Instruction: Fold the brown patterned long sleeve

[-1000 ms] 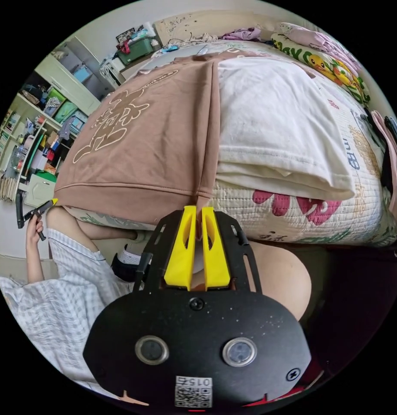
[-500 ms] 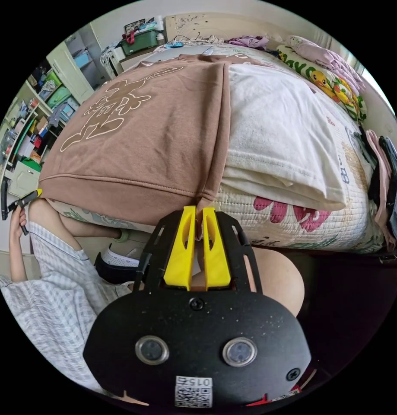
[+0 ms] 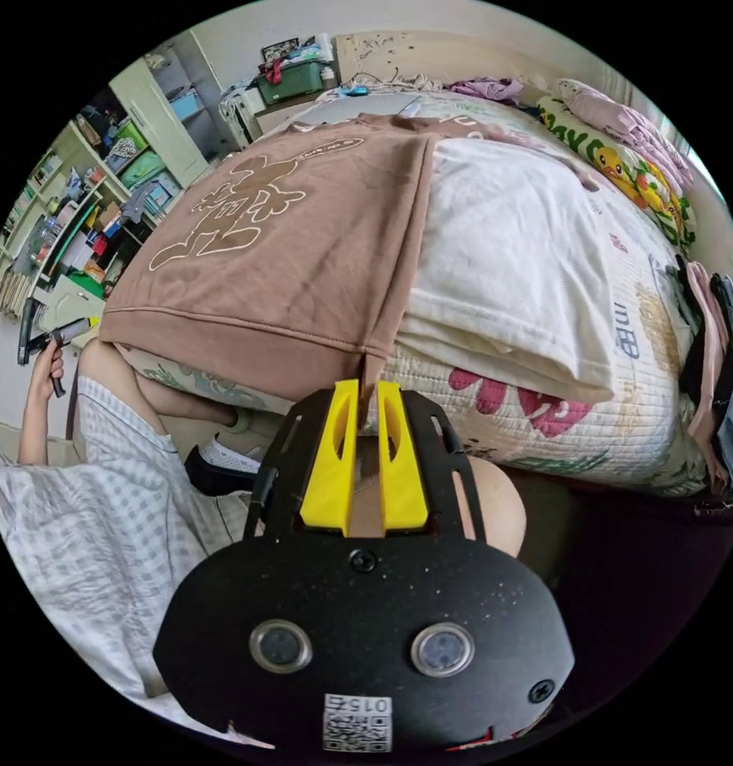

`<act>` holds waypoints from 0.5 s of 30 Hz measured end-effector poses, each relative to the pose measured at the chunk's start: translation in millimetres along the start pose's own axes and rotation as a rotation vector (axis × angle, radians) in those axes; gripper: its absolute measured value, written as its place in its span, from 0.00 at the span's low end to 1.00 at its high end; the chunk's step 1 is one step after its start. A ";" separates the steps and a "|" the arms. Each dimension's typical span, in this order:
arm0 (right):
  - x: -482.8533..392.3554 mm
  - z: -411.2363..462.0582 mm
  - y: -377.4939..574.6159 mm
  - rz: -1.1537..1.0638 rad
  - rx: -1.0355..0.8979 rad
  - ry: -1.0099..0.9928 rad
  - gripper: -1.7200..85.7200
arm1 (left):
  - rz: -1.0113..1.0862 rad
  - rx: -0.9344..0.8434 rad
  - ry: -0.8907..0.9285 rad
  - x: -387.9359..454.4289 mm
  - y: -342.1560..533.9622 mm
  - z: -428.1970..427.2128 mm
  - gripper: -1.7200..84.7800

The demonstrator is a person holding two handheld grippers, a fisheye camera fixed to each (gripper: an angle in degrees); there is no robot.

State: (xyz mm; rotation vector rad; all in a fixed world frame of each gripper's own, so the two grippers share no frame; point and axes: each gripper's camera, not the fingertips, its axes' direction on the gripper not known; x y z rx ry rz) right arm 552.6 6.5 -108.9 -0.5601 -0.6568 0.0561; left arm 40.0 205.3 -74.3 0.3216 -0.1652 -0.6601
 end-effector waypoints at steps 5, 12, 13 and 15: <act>93.2 -113.7 -4.3 0.125 0.384 -0.039 0.09 | 0.118 0.255 0.125 62.5 -24.2 -20.6 0.09; 240.3 -130.6 -176.9 0.290 0.676 -0.198 0.13 | 0.459 0.189 0.465 260.7 -88.9 99.8 0.14; 254.1 -123.2 -195.4 0.315 0.667 -0.231 0.14 | 0.499 0.185 0.485 290.0 -98.6 116.4 0.14; 295.9 -95.9 -245.5 0.441 0.628 -0.328 0.15 | 0.546 0.176 0.505 328.4 -115.7 140.2 0.15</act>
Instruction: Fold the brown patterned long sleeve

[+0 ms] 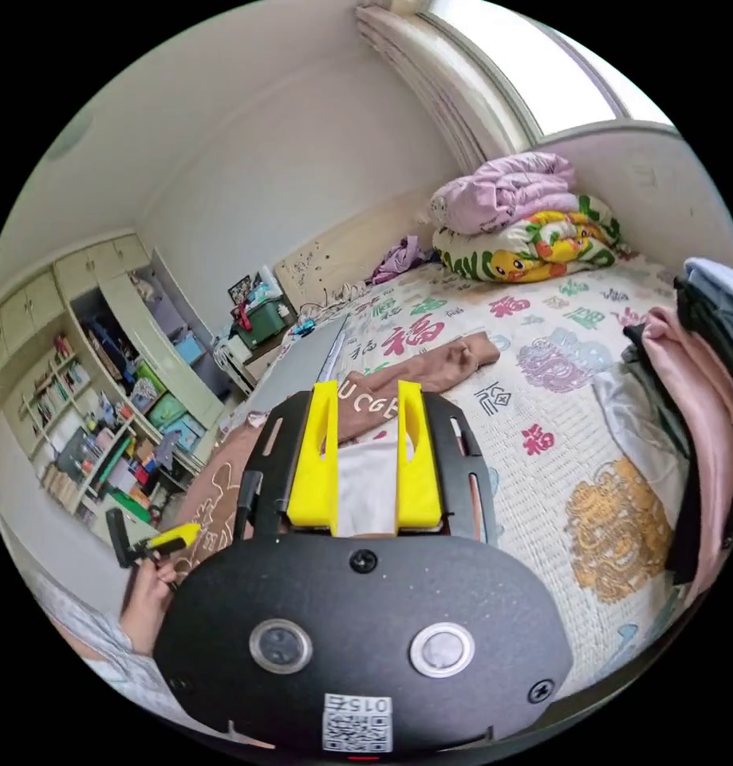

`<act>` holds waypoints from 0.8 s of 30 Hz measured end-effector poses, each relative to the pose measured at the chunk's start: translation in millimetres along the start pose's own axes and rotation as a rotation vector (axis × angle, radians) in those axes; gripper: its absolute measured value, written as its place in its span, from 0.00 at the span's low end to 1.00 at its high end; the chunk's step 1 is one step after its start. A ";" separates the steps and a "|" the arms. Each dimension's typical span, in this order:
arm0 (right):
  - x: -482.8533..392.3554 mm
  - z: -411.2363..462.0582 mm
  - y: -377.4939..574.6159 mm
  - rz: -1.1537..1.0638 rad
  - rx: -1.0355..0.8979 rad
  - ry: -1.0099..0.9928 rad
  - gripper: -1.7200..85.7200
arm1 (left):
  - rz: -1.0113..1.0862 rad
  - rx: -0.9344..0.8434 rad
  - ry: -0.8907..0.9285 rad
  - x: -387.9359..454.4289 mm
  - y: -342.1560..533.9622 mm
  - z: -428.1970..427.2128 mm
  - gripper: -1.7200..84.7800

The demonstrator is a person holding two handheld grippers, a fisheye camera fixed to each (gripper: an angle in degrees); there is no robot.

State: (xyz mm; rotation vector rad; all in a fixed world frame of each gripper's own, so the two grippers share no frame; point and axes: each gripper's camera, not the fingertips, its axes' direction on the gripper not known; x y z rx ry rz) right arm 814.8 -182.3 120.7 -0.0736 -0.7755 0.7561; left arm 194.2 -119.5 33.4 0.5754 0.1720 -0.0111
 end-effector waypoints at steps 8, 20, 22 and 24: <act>116.3 153.4 -94.1 0.396 -0.097 0.163 0.17 | 0.174 -0.248 0.055 41.1 -36.9 122.5 0.17; 62.3 217.8 -69.8 0.095 0.042 0.417 0.02 | 0.226 -0.343 0.015 7.6 -12.6 118.1 0.17; 9.3 207.6 -53.2 -0.093 0.097 0.350 0.02 | 0.205 -0.283 0.033 -12.6 -6.9 98.6 0.17; -56.9 195.2 -21.8 -0.349 0.115 0.256 0.02 | 0.135 -0.176 0.095 -39.3 -1.6 66.7 0.16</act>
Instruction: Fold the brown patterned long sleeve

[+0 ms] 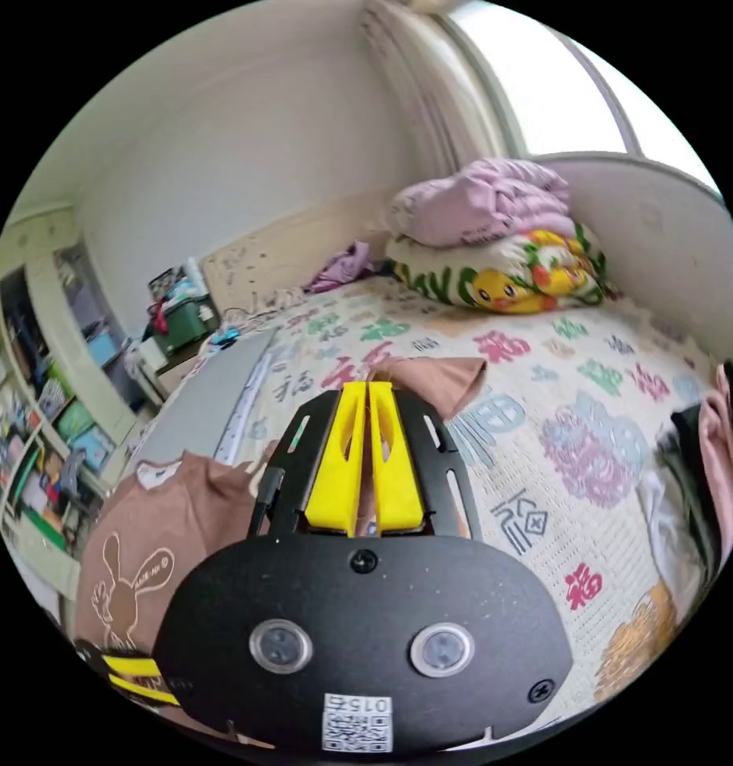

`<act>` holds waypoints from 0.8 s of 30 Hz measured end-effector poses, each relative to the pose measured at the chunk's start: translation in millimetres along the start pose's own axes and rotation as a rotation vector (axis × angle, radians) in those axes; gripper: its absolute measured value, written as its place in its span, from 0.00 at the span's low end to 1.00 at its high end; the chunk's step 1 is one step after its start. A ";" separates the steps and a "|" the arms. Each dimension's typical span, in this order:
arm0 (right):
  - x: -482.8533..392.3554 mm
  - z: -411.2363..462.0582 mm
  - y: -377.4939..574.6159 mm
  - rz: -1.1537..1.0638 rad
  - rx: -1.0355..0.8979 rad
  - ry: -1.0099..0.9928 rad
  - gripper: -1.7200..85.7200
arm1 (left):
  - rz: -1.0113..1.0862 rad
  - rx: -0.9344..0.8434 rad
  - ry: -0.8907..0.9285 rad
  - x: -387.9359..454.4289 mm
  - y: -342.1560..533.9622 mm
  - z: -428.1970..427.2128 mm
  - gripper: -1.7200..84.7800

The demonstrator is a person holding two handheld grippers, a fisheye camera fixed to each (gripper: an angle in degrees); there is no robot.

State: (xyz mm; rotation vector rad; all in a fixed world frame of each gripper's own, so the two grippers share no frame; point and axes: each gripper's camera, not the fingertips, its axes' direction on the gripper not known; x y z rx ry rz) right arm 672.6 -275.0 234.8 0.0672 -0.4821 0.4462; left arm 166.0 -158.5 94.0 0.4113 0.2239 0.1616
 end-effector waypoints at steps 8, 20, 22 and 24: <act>-260.0 -124.9 237.2 -0.751 -0.157 -0.325 0.02 | -0.456 0.448 0.411 -162.8 137.7 -140.5 0.22; -256.2 -110.0 400.4 -0.764 -0.231 -0.314 0.02 | -0.786 0.479 0.624 -279.2 249.2 -138.9 0.22; -252.5 -108.3 411.8 -0.812 -0.230 -0.291 0.02 | -0.833 0.501 0.692 -295.7 256.5 -135.1 0.22; -249.4 -107.4 422.7 -0.849 -0.223 -0.273 0.02 | -0.849 0.520 0.731 -303.7 263.4 -136.9 0.22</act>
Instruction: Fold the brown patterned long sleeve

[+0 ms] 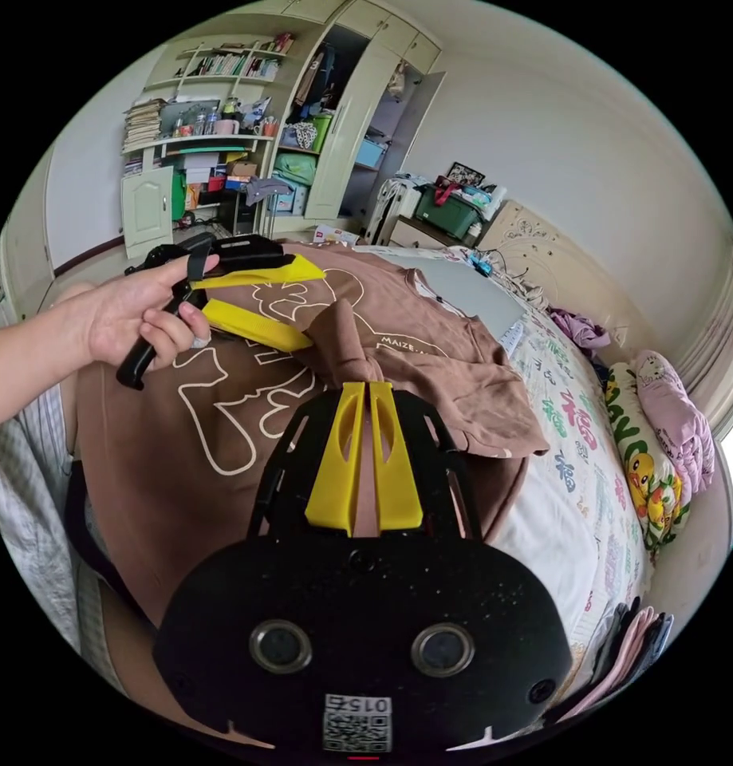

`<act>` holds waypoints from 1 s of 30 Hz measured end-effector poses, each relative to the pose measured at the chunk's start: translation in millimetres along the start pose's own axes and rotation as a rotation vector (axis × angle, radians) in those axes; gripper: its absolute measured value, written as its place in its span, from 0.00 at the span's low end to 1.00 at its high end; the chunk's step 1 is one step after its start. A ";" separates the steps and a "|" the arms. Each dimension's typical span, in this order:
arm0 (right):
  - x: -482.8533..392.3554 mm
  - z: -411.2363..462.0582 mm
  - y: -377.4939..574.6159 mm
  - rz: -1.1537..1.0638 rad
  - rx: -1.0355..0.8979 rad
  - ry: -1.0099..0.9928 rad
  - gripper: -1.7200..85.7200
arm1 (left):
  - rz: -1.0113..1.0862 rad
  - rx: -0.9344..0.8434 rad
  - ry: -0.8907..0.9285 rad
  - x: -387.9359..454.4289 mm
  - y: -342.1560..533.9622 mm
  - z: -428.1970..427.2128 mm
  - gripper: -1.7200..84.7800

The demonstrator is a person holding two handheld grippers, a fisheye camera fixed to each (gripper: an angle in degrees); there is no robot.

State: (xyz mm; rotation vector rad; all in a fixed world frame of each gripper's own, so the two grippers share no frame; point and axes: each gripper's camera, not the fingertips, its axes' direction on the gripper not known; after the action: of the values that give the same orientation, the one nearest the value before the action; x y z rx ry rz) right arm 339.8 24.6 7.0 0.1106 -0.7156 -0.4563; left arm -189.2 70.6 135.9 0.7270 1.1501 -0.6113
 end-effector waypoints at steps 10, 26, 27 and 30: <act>0.0 27.9 55.4 -0.046 -0.026 -0.052 0.03 | -0.081 -0.021 -0.076 -15.3 1.8 -19.4 0.21; 38.2 49.1 103.2 -0.123 -0.062 -0.123 0.01 | -0.045 -0.002 -0.101 -29.4 15.8 29.7 0.04; 42.0 46.3 104.1 -0.112 -0.039 -0.120 0.01 | -0.027 -0.005 -0.097 -25.6 17.6 30.3 0.03; 49.1 38.2 105.1 -0.086 0.024 -0.129 0.01 | 0.071 0.001 -0.159 2.3 29.7 23.8 0.02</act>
State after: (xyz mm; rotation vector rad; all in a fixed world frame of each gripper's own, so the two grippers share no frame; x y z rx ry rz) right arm 385.7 99.3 92.0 0.1355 -0.8457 -0.5412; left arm -152.2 70.5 145.0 0.7045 0.9734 -0.5992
